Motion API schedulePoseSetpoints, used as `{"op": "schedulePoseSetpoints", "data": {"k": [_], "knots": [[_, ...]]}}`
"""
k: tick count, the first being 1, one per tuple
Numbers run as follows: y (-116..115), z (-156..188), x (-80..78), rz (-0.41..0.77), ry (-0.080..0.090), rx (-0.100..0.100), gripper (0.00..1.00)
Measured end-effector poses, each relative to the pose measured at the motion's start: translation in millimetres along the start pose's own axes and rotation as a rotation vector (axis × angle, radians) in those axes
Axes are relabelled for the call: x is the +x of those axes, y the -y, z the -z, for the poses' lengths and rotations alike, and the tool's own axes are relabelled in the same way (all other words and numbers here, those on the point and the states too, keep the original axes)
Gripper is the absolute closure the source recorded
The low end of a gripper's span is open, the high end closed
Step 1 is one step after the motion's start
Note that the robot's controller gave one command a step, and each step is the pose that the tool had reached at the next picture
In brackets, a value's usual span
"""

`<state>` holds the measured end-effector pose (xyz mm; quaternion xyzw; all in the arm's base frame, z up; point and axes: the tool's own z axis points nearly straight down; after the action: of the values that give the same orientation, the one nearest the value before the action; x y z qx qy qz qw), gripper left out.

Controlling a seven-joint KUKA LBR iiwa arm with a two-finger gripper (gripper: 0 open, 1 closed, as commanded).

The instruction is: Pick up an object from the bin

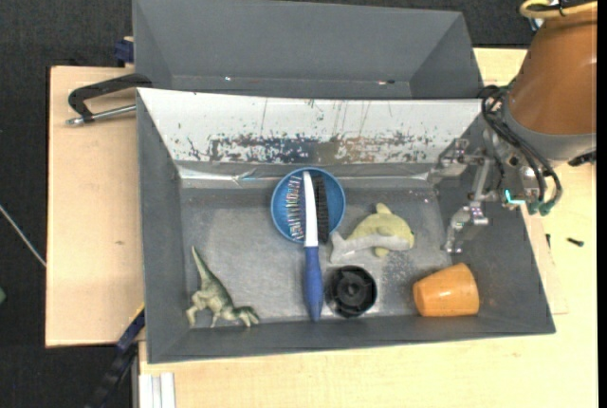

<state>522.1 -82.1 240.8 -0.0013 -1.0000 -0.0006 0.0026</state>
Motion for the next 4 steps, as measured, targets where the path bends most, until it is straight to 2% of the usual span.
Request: {"op": "schedulePoseSetpoints", "data": {"k": [1,2,3,4], "knots": [[-22.1,-169.3,-51.9,0.01,0.012,0.0,0.0],[-19.4,-137.7,-39.2,-0.018,0.011,0.001,0.0],[-15.8,-139.7,-33.3,-0.114,0.006,-0.001,0.0],[-17.7,-167.8,-24.1,-0.226,0.012,-0.002,0.0]]}}
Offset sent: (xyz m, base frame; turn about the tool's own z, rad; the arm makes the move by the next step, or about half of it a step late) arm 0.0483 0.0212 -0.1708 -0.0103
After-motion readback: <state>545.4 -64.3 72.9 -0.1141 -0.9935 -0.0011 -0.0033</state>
